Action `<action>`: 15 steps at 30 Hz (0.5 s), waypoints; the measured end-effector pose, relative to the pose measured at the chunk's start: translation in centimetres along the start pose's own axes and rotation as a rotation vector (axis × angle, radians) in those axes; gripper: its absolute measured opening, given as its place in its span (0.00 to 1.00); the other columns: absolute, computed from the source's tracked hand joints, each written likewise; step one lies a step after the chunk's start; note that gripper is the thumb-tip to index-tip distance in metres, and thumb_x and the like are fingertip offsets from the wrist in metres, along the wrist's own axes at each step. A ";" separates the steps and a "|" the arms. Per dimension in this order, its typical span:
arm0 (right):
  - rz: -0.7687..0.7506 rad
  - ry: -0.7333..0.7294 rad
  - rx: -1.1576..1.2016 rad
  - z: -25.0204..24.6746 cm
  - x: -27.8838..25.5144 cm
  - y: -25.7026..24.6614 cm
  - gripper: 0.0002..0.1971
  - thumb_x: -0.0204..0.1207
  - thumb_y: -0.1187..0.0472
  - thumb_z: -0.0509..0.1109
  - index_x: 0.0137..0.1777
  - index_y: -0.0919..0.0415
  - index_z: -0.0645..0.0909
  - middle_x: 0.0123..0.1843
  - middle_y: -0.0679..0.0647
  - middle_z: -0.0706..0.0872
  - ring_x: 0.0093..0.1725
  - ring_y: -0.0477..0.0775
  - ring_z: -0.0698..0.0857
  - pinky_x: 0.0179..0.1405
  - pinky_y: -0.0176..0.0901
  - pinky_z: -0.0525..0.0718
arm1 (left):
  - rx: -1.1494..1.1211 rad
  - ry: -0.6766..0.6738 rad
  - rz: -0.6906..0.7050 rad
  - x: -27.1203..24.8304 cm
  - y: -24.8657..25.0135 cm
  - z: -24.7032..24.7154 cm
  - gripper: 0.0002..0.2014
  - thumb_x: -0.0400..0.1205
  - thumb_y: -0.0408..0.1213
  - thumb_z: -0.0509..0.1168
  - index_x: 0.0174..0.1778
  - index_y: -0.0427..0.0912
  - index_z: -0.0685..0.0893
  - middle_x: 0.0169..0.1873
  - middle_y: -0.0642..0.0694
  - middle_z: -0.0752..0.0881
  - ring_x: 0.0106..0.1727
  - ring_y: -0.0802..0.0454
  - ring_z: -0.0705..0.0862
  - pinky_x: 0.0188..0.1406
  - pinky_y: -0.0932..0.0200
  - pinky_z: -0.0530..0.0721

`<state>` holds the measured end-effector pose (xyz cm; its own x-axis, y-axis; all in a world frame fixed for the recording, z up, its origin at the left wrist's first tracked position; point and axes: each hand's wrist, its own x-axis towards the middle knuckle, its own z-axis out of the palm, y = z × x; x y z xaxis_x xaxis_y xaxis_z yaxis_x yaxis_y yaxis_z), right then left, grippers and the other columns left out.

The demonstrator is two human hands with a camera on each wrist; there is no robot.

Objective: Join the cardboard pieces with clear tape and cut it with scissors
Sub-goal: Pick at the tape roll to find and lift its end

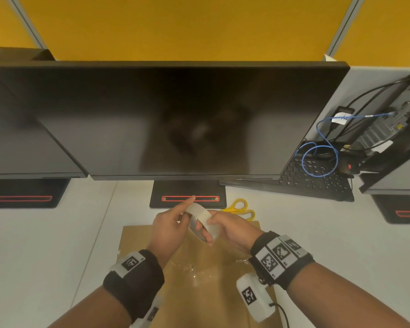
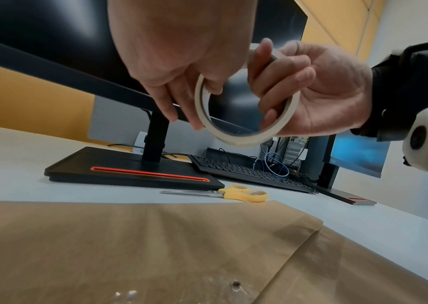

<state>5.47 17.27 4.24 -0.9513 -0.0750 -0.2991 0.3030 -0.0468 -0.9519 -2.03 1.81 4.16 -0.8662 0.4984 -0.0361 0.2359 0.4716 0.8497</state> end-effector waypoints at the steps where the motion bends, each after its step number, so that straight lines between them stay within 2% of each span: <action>1: 0.014 0.014 -0.025 -0.1 0.1 0.2 0.17 0.69 0.47 0.58 0.48 0.52 0.85 0.31 0.48 0.82 0.44 0.53 0.80 0.71 0.66 0.70 | -0.001 -0.004 -0.006 0.0 0.0 0.0 0.25 0.83 0.32 0.62 0.60 0.75 0.75 0.44 0.53 0.87 0.51 0.52 0.85 0.56 0.56 0.83; 3: 0.014 -0.001 -0.056 0.0 0.2 0.2 0.18 0.67 0.48 0.57 0.48 0.52 0.85 0.32 0.49 0.81 0.45 0.56 0.78 0.70 0.69 0.70 | -0.023 -0.010 -0.021 0.0 -0.1 0.0 0.25 0.83 0.31 0.62 0.59 0.74 0.76 0.44 0.52 0.88 0.49 0.50 0.85 0.55 0.56 0.83; 5: -0.004 -0.034 -0.039 0.4 0.0 0.1 0.17 0.67 0.52 0.56 0.48 0.50 0.84 0.32 0.52 0.80 0.45 0.55 0.78 0.67 0.67 0.69 | -0.055 -0.014 -0.040 0.1 -0.1 -0.1 0.25 0.83 0.30 0.62 0.58 0.73 0.77 0.43 0.58 0.87 0.47 0.55 0.85 0.55 0.59 0.83; 6: -0.009 -0.040 -0.017 0.5 0.0 0.0 0.17 0.67 0.54 0.56 0.48 0.49 0.84 0.32 0.53 0.80 0.44 0.55 0.78 0.66 0.66 0.70 | -0.067 -0.015 -0.049 0.1 -0.1 -0.1 0.24 0.83 0.30 0.61 0.58 0.71 0.79 0.44 0.60 0.87 0.47 0.58 0.85 0.55 0.61 0.82; 8: -0.032 -0.046 0.025 0.6 -0.3 -0.3 0.16 0.69 0.58 0.56 0.49 0.49 0.84 0.32 0.54 0.80 0.45 0.55 0.79 0.67 0.64 0.70 | -0.099 -0.012 -0.069 0.1 0.0 -0.2 0.22 0.83 0.29 0.61 0.62 0.63 0.82 0.48 0.58 0.87 0.51 0.61 0.84 0.59 0.62 0.81; 10: -0.055 -0.040 0.054 0.7 -0.6 -0.7 0.16 0.73 0.59 0.56 0.48 0.49 0.85 0.32 0.55 0.80 0.46 0.54 0.79 0.69 0.58 0.70 | -0.130 0.001 -0.099 0.2 0.1 -0.2 0.19 0.83 0.29 0.61 0.64 0.57 0.83 0.52 0.54 0.87 0.53 0.60 0.84 0.62 0.60 0.80; 13: -0.089 -0.032 0.066 0.7 -0.8 -1.4 0.15 0.76 0.61 0.55 0.45 0.50 0.84 0.32 0.57 0.77 0.43 0.52 0.79 0.61 0.43 0.74 | -0.151 0.009 -0.132 0.2 0.2 -0.1 0.17 0.84 0.32 0.61 0.65 0.53 0.82 0.53 0.52 0.86 0.54 0.57 0.83 0.62 0.60 0.79; 15: -0.096 -0.035 0.080 0.7 -0.8 -1.6 0.15 0.75 0.61 0.54 0.44 0.50 0.83 0.32 0.58 0.76 0.41 0.50 0.78 0.58 0.42 0.72 | -0.172 -0.002 -0.141 0.2 0.3 -0.1 0.17 0.84 0.31 0.61 0.65 0.52 0.82 0.54 0.52 0.86 0.55 0.56 0.83 0.62 0.60 0.78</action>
<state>5.80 16.74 6.06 -0.9740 -0.1005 -0.2030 0.2155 -0.1347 -0.9672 -2.14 1.95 4.46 -0.8842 0.4381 -0.1621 0.0338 0.4061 0.9132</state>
